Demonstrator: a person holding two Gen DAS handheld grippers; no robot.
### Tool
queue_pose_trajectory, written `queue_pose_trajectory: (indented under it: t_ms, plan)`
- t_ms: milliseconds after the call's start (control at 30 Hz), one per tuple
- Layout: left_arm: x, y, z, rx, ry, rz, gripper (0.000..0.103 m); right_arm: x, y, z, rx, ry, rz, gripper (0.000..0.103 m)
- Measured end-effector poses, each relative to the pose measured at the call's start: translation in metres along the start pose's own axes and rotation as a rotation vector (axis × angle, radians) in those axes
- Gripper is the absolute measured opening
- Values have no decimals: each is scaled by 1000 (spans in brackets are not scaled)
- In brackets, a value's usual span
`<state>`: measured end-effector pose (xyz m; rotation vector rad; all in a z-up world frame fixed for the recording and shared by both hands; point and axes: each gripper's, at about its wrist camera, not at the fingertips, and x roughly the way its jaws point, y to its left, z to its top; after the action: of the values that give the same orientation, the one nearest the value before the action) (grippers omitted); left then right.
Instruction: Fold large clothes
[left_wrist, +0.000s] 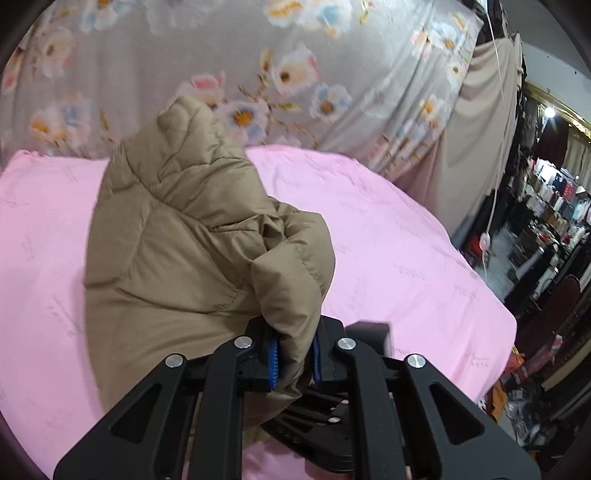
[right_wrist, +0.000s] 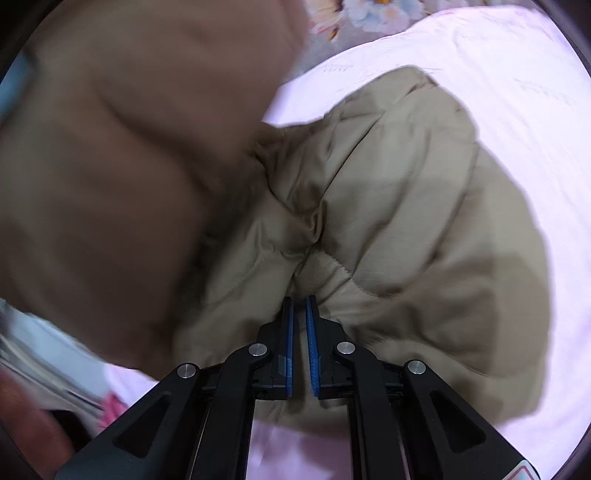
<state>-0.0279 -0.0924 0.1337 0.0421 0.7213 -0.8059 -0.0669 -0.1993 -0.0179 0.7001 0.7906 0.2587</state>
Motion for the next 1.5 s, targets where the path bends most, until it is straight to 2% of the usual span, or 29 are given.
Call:
queue_pose_trajectory:
  t_ms: [167, 300, 333, 467, 533, 767, 833, 867, 900, 933, 967, 1000, 1067, 1167, 1267, 1433, 1500]
  plan:
    - [44, -21, -16, 29, 96, 7, 12, -65, -25, -2, 11, -91, -115, 13]
    - [74, -33, -28, 39, 158, 23, 12, -97, -44, -9, 40, -130, -193, 14]
    - [81, -35, -32, 45, 173, 31, 12, -90, -42, 3, 46, -134, -202, 14]
    - [97, -40, -43, 65, 204, 66, 12, -84, -53, 14, 81, -151, -220, 14]
    - [104, -43, -47, 75, 214, 84, 12, -92, -67, 8, 87, -157, -223, 14]
    - [106, -53, -54, 110, 224, 141, 17, -95, -70, 6, 85, -159, -235, 15]
    - [96, -57, -51, 112, 212, 129, 28, -100, -69, 1, 80, -166, -251, 15]
    - [91, -59, -49, 105, 205, 105, 38, -103, -68, 3, 80, -172, -259, 16]
    - [81, -60, -46, 95, 195, 72, 48, -107, -68, 6, 81, -182, -262, 23]
    - [72, -60, -45, 84, 186, 66, 51, -111, -67, 8, 82, -196, -266, 28]
    - [61, -59, -41, 76, 167, 53, 57, -117, -64, 13, 79, -218, -271, 37]
    - [54, -58, -38, 70, 152, 48, 61, -121, -61, 17, 72, -232, -272, 41]
    - [33, -48, -27, 41, 109, 42, 62, -130, -53, 29, 50, -260, -270, 42]
    - [9, -23, -6, -12, 48, 84, 63, -138, -39, 56, 36, -294, -243, 45]
    - [-3, 16, 20, -73, -9, 206, 64, -140, -20, 90, 27, -316, -204, 50]
    - [5, 84, 61, -202, -16, 318, 64, -120, 15, 147, 2, -336, -179, 67]
    - [12, 103, 72, -233, -12, 333, 64, -107, 21, 167, 25, -328, -180, 75]
